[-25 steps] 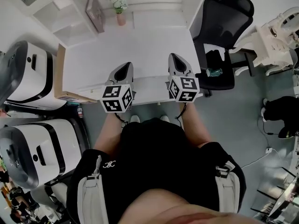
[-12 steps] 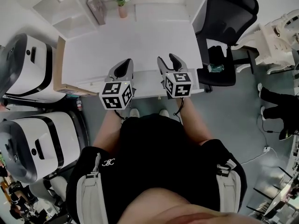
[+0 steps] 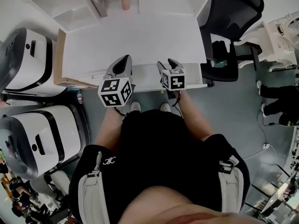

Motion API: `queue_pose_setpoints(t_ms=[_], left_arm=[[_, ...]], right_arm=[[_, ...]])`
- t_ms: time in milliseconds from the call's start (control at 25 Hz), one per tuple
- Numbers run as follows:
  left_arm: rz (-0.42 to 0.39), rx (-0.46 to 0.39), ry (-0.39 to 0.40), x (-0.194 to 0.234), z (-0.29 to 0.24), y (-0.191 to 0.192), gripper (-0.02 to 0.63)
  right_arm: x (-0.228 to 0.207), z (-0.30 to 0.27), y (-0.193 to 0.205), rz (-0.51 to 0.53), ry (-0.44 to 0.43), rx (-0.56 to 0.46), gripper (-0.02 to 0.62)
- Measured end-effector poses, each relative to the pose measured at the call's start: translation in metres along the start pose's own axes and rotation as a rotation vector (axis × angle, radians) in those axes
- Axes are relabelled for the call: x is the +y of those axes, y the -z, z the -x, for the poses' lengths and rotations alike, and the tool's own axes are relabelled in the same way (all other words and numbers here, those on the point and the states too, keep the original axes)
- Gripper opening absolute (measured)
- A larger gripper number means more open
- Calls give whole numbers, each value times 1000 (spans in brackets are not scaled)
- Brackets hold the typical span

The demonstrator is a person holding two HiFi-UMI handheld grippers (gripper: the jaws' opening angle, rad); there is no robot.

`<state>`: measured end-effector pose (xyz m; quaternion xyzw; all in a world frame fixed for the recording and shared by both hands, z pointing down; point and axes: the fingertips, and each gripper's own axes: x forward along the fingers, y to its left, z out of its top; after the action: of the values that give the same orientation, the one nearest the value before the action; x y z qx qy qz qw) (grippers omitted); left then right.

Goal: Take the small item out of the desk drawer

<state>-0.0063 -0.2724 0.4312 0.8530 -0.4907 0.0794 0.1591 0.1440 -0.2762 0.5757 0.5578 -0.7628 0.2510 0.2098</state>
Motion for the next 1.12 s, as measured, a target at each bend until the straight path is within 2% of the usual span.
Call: queue_pose_setpoints(t_ms=[280,520,920,1120], left_arm=[[16,-5,-40,17,7,0,14],[32,8,-67,29,14,9,14],[54,25,-110,42,20,20,14],[68,42,-128,50,21,28,14]], right_arm=[[-8,-30,47,-76,30,153,199],[-11,-51,73,34,47,245,199],[-29,-86,112,-197,70,363,199],[-39,-104,121,-228,109,386,199]])
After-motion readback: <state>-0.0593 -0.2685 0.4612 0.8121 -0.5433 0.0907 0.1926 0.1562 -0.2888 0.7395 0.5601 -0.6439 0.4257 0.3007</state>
